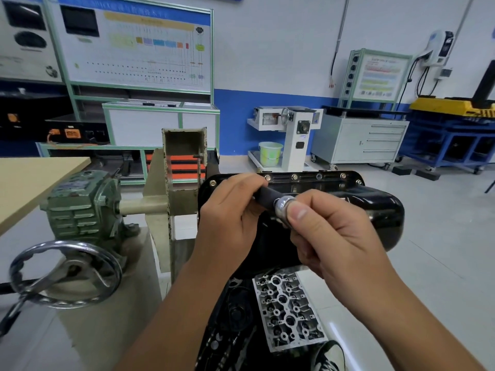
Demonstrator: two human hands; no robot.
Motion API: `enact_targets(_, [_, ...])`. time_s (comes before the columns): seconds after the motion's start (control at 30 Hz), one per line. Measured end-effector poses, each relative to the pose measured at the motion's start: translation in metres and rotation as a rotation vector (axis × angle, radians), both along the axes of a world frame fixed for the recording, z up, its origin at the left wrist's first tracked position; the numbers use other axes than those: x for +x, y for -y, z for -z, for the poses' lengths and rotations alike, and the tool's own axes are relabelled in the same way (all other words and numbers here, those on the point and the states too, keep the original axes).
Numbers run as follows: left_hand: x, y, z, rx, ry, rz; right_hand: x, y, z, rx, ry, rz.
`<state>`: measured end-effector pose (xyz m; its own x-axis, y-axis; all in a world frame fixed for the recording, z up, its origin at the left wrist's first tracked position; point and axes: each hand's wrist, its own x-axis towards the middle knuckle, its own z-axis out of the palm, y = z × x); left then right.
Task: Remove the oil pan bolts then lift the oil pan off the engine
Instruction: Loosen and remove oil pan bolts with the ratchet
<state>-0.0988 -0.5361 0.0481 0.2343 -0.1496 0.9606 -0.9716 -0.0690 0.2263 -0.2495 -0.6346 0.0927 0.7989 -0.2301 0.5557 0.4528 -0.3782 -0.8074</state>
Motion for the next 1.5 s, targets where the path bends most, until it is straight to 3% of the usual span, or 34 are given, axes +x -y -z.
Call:
enact_targets(0.3, [-0.005,0.000,-0.001,0.016,-0.004,-0.021,0.000,0.005,0.008,-0.131,0.109,0.022])
enact_targets(0.77, [-0.002,0.001,0.000,0.021,0.001,-0.022,0.004,0.004,0.008,-0.067,0.100,0.003])
enact_targets(1.0, [-0.003,-0.001,0.001,0.067,0.011,-0.033,-0.007,0.011,-0.007,-0.370,0.053,0.126])
enact_targets(1.13, [-0.006,-0.002,0.003,0.113,0.044,-0.044,-0.013,0.014,-0.002,-0.425,0.006,0.205])
enact_targets(1.5, [-0.012,0.000,0.005,0.107,0.001,-0.106,-0.007,-0.017,0.028,0.062,-0.010,0.100])
